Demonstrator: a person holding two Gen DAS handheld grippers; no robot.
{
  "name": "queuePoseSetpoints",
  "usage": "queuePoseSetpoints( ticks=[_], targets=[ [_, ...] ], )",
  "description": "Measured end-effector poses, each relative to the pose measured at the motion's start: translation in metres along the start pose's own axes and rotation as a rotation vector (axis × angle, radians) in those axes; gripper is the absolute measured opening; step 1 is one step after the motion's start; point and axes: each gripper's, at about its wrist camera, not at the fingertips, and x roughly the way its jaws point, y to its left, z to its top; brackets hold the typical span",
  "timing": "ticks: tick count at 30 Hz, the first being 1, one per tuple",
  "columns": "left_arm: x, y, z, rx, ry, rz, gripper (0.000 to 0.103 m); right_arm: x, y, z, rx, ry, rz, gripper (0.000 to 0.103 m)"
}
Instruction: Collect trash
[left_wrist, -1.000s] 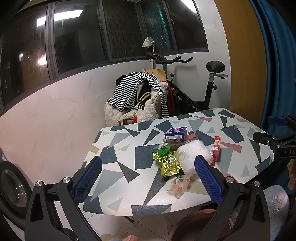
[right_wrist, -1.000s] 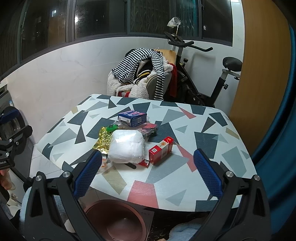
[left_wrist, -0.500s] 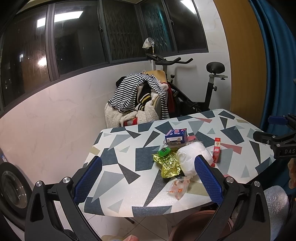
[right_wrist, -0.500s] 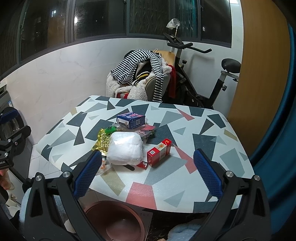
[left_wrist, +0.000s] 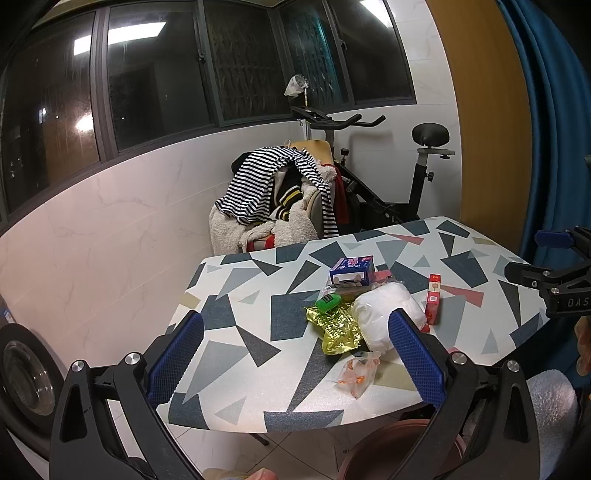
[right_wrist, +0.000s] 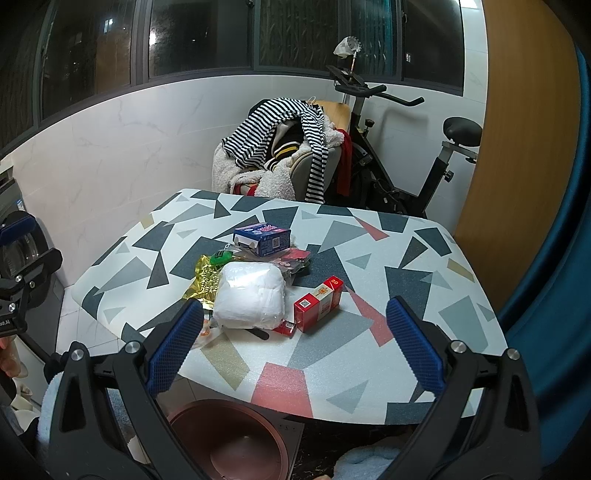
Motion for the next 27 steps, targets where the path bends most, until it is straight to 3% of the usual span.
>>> queuePoseSetpoints(
  ticks=[24,27],
  targets=[
    [0.009,-0.003,-0.004,0.010,0.005,0.008,0.098,0.003,-0.001,-0.009,0.007,0.011,-0.002,0.097],
    [0.019,-0.005,-0.010,0.030,0.031,-0.036,0.098,0.004,-0.001,-0.009,0.007,0.013,0.005,0.097]
  ],
)
